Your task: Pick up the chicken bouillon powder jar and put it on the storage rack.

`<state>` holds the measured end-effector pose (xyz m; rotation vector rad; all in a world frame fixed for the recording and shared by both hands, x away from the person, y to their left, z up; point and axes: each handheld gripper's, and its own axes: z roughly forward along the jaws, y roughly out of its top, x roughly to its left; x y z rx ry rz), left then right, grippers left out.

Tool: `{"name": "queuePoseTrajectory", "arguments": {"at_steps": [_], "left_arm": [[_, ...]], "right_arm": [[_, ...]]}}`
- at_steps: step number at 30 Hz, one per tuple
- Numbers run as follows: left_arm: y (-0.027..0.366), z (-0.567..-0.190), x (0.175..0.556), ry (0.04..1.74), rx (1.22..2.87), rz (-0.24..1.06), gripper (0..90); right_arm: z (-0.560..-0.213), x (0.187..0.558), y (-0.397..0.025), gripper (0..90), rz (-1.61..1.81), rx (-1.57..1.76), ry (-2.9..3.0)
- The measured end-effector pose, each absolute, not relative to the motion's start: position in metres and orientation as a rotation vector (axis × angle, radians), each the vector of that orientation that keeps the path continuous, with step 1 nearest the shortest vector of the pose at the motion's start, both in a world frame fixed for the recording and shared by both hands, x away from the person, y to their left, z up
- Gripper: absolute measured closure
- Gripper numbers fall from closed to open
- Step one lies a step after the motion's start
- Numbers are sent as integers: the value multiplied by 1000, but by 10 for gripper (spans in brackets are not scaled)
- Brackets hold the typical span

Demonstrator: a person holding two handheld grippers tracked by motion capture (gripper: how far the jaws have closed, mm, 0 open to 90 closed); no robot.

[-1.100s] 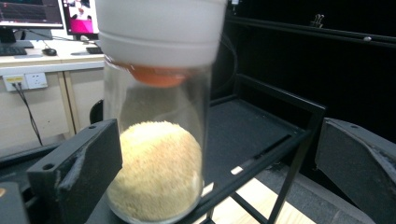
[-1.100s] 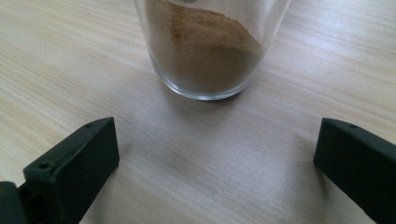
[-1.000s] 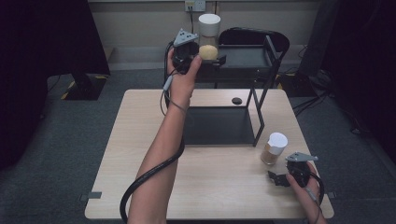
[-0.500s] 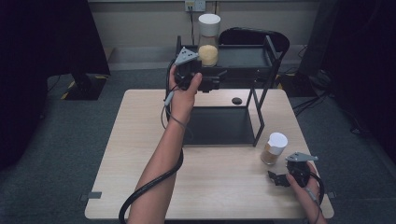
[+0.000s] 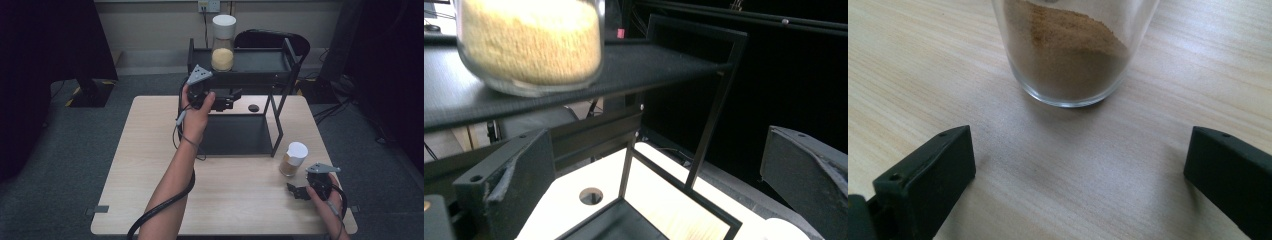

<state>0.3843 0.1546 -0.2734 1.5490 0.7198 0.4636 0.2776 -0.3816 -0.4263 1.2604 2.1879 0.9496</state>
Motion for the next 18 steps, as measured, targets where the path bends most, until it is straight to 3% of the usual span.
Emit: {"name": "queuePoseTrajectory", "arguments": {"at_steps": [18], "left_arm": [[161,-306,375,683,1613,454,3]], "right_arm": [[-426,278,-382,0,950,1262,2188]]}}
